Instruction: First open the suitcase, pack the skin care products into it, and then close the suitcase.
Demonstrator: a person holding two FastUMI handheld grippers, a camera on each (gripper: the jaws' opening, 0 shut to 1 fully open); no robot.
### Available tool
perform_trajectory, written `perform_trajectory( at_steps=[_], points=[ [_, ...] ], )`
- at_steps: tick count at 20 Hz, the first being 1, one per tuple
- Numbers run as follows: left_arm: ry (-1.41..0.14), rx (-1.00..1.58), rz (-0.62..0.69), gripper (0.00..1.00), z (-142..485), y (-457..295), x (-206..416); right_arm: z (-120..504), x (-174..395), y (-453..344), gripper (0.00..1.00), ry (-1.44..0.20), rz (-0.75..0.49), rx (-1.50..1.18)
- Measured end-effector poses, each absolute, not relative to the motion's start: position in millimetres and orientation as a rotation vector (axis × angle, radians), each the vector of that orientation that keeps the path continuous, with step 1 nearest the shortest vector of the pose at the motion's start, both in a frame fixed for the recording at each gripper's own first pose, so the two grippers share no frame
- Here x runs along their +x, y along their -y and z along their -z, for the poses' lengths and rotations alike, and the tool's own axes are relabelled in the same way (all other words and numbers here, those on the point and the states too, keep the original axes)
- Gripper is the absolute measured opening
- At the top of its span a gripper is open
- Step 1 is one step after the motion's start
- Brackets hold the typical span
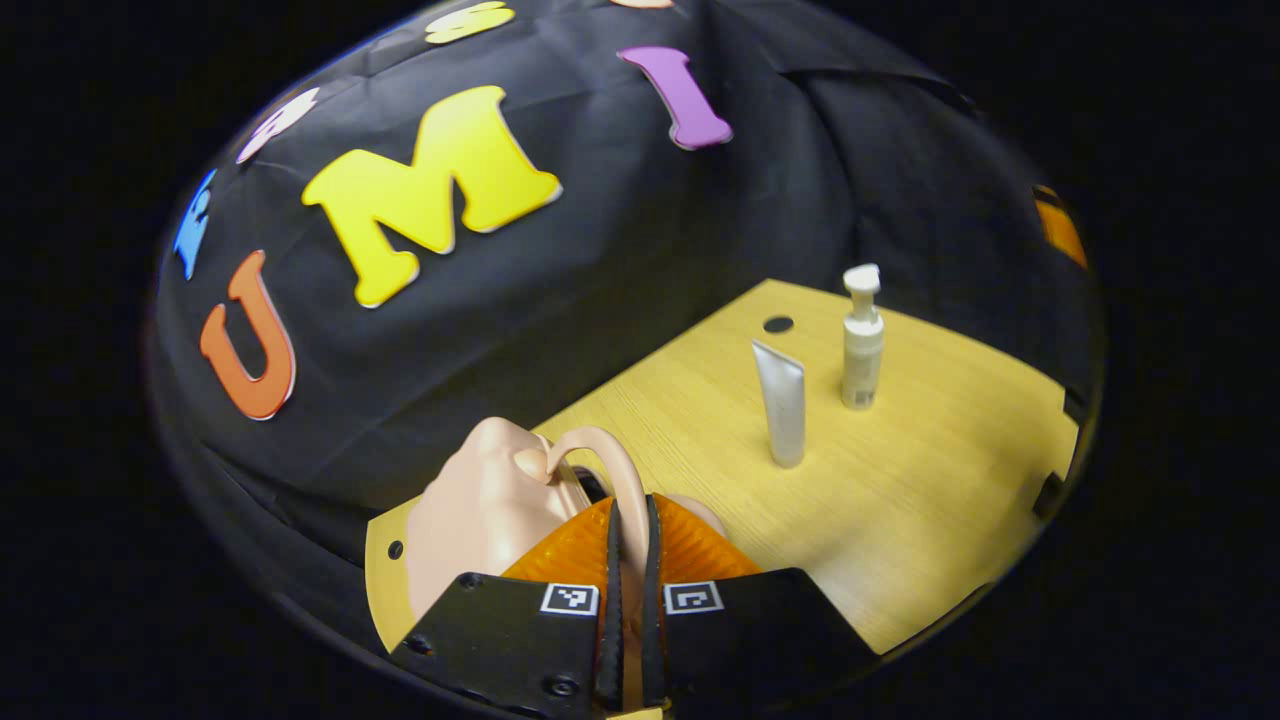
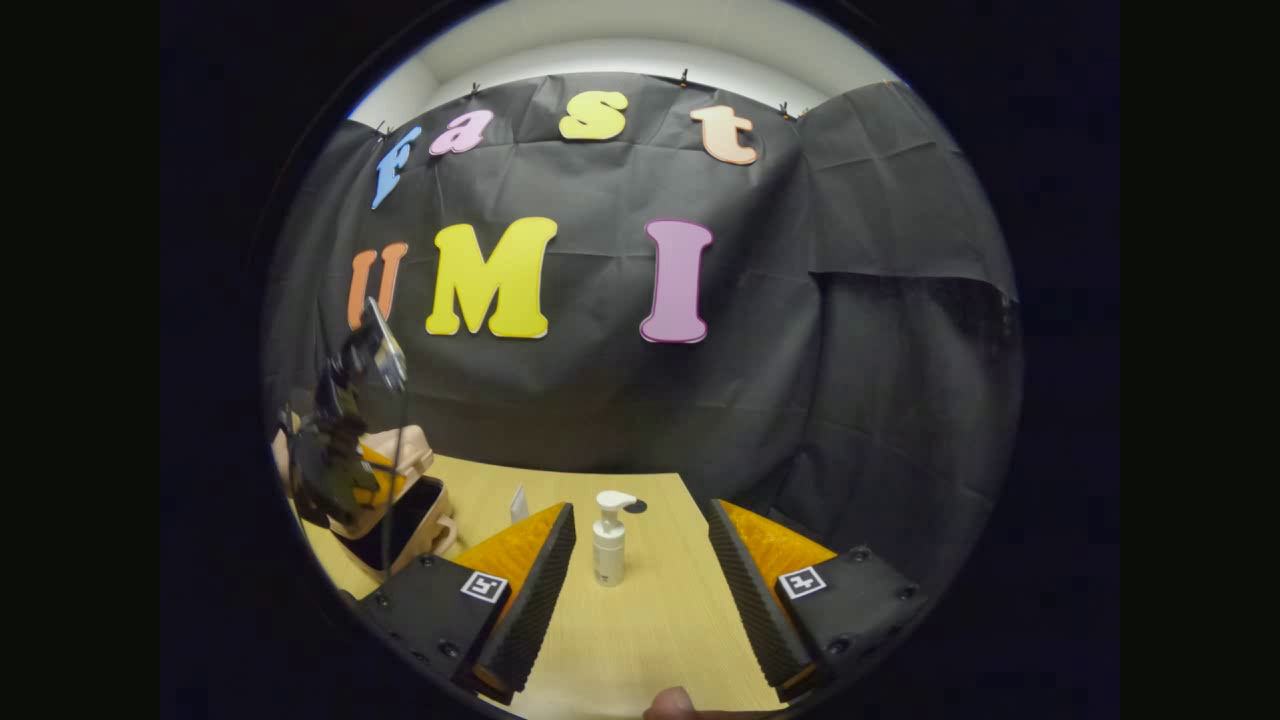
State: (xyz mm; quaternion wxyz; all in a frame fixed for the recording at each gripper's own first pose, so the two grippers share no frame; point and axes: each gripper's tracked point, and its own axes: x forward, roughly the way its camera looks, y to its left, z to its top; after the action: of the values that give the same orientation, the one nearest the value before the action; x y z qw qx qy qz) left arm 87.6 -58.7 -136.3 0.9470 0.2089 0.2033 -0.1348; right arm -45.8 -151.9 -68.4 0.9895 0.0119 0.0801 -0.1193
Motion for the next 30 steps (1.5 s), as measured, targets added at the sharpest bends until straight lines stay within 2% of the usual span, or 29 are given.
perform_trajectory(
  at_steps=[2, 5, 8, 10, 14, 19, 20, 22, 26, 27, 28, 30],
  points=[
    [-0.328, 0.319, 0.209, 0.08, 89.0, 15.8, 87.7, 52.5, -38.3, 138.5, 0.77, -0.136, 0.219, 0.012],
    [-0.222, 0.167, 0.054, 0.05, 32.9, -91.6, 84.8, 28.2, -25.5, 113.5, 0.79, -0.094, 0.180, -0.015],
    [-0.170, 0.109, -0.131, 0.04, 26.6, -224.6, 81.5, 9.8, -12.7, 82.6, 0.77, -0.075, 0.132, -0.047],
    [-0.194, 0.093, -0.224, 0.04, 49.7, -300.0, 72.7, 4.0, -6.9, 61.7, 0.79, -0.065, 0.100, -0.088],
    [-0.295, -0.004, -0.288, 0.04, 115.3, -386.2, 67.3, 13.6, 1.5, 35.7, 0.80, -0.110, 0.090, -0.153],
    [-0.460, -0.211, -0.209, 0.04, 234.3, -416.1, 77.8, 25.2, 2.4, 5.4, 0.77, -0.158, 0.069, -0.221],
    [-0.503, -0.240, -0.198, 0.04, 258.2, -415.9, 74.9, 28.0, 3.2, 0.9, 0.80, -0.170, 0.066, -0.238],
    [-0.568, -0.267, -0.202, 0.05, 287.5, -418.6, 71.4, 29.4, 6.5, -5.2, 0.80, -0.181, 0.058, -0.244],
    [-0.590, -0.221, -0.244, 0.20, 293.6, -429.3, 67.8, 32.4, 6.0, -8.2, 0.79, -0.184, 0.054, -0.223],
    [-0.591, -0.202, -0.256, 0.36, 286.6, -430.7, 64.7, 33.9, 4.7, -7.5, 0.79, -0.183, 0.052, -0.215],
    [-0.574, -0.198, -0.258, 0.55, 277.3, -428.4, 63.3, 33.7, 3.9, -6.4, 0.78, -0.179, 0.054, -0.210],
    [-0.514, -0.187, -0.254, 0.85, 242.2, -415.2, 59.0, 34.3, 4.2, 0.7, 0.77, -0.174, 0.063, -0.183]
  ],
)
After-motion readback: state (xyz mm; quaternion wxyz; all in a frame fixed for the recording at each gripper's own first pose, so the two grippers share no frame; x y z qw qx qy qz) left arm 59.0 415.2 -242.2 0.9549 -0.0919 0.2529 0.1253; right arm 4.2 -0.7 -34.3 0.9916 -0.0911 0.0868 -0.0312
